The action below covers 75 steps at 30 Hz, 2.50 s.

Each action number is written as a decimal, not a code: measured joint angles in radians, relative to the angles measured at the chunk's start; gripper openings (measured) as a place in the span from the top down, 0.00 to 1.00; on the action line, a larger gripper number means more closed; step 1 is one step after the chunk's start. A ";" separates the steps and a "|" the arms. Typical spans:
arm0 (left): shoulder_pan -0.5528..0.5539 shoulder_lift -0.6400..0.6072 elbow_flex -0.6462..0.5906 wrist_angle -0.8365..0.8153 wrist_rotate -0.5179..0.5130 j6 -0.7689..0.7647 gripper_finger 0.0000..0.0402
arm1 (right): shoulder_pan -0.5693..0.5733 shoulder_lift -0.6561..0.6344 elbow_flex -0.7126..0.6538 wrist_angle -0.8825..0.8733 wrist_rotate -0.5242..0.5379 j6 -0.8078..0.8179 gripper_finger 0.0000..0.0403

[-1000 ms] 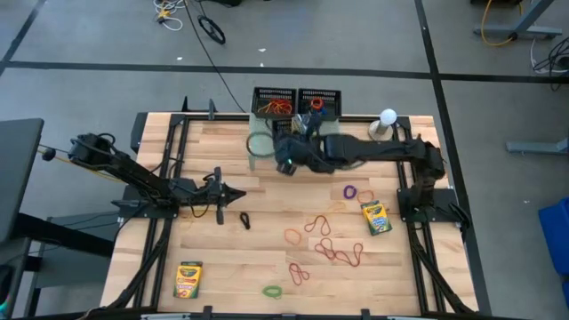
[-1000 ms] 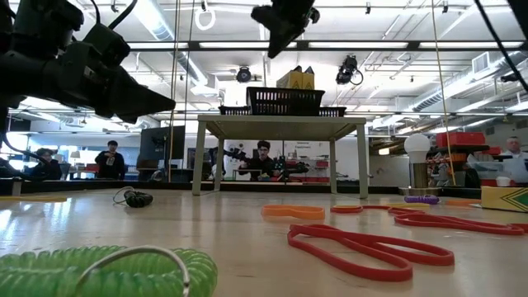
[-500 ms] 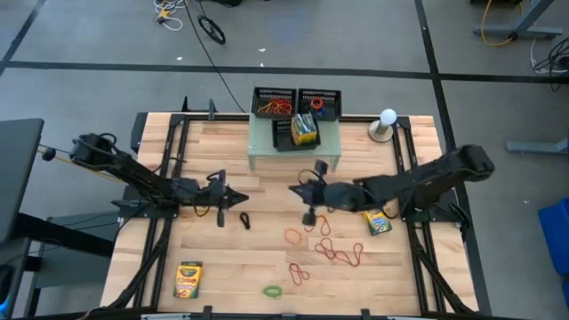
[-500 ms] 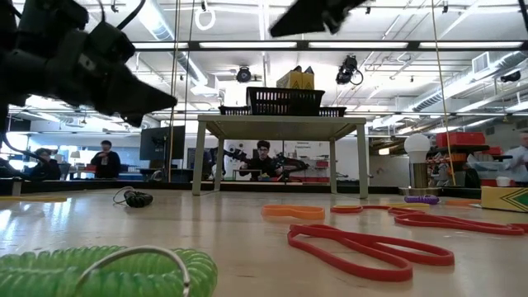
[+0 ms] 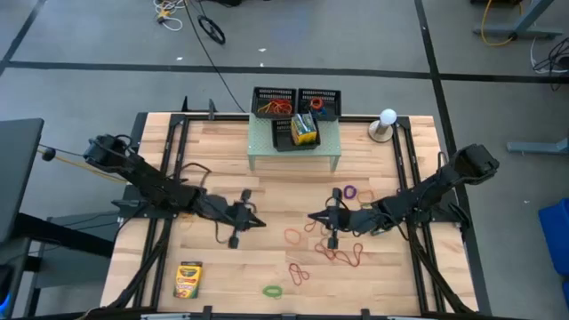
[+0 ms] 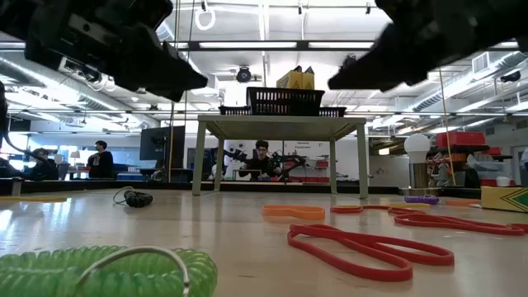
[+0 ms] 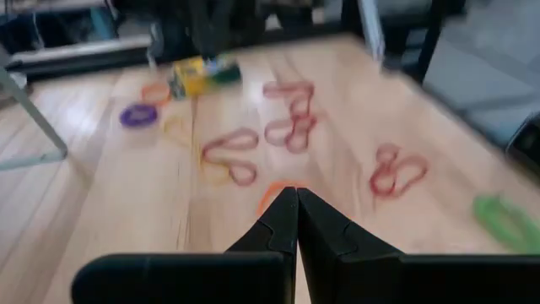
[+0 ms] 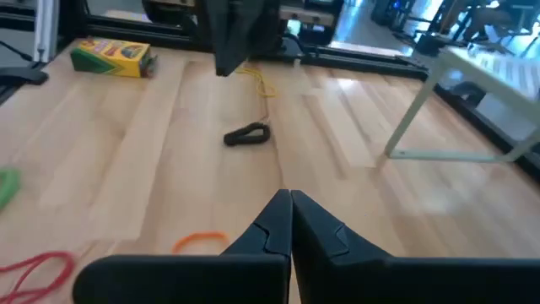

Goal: Pick & Place Office Desk Supplies
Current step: Put the black spiral keychain the top right black bin

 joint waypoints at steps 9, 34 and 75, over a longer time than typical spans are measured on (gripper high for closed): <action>-0.142 0.059 0.150 -0.349 -0.249 -0.061 0.98 | 0.006 0.000 -0.084 0.049 0.009 0.127 0.97; -0.329 0.059 0.291 -0.811 -0.473 -0.416 0.78 | 0.004 0.000 -0.084 0.050 0.024 0.130 0.97; -0.345 0.129 0.312 -0.832 -0.341 -0.462 0.78 | 0.004 0.000 -0.083 0.050 0.023 0.130 0.97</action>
